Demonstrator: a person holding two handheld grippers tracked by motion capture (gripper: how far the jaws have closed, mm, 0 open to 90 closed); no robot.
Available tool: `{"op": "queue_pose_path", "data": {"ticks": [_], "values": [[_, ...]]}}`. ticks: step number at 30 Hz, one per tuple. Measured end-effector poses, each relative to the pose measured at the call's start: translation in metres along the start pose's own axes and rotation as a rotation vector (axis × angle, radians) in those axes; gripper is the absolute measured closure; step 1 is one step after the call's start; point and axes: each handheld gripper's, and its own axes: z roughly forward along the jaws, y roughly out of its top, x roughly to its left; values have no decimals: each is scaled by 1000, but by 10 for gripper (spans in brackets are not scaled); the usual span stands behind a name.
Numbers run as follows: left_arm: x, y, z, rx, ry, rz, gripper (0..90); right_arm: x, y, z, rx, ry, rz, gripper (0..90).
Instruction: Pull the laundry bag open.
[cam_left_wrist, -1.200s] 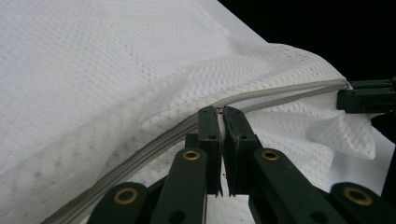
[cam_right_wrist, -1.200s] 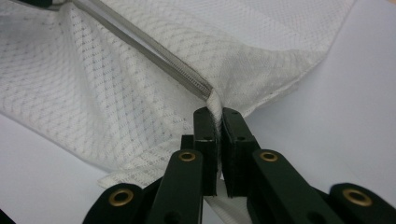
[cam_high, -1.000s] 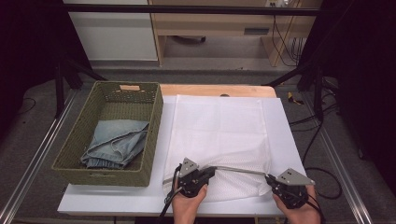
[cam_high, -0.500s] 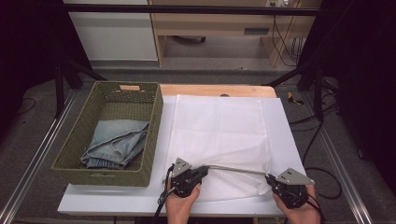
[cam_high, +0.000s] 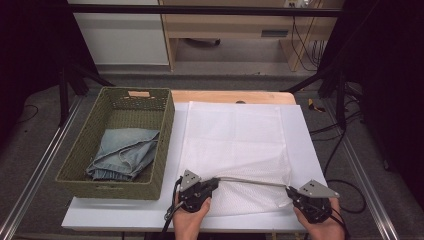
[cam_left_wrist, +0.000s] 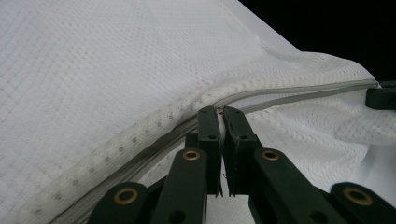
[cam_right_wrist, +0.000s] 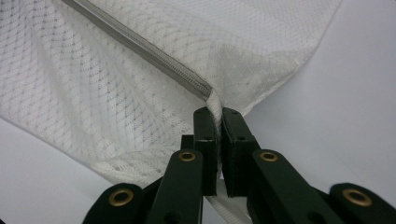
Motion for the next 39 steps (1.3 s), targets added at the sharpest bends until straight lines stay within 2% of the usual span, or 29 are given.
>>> {"op": "queue_pose_path", "data": {"ticks": [11, 18, 24, 29, 39], "values": [[9, -5, -7, 14, 34, -11, 866, -3, -1, 0, 3, 14, 22, 859], [12, -7, -10, 25, 36, -5, 866, -3, -2, -1, 3, 21, 35, 859], [11, -5, -16, 2, 35, -7, 866, -4, -2, -2, -4, 28, 34, 857], [10, -2, -18, 0, 45, 10, 866, -4, -1, -3, -7, 16, 19, 858], [15, -3, -27, -7, 58, 13, 866, -5, -2, -3, 8, 9, 25, 858]]}}
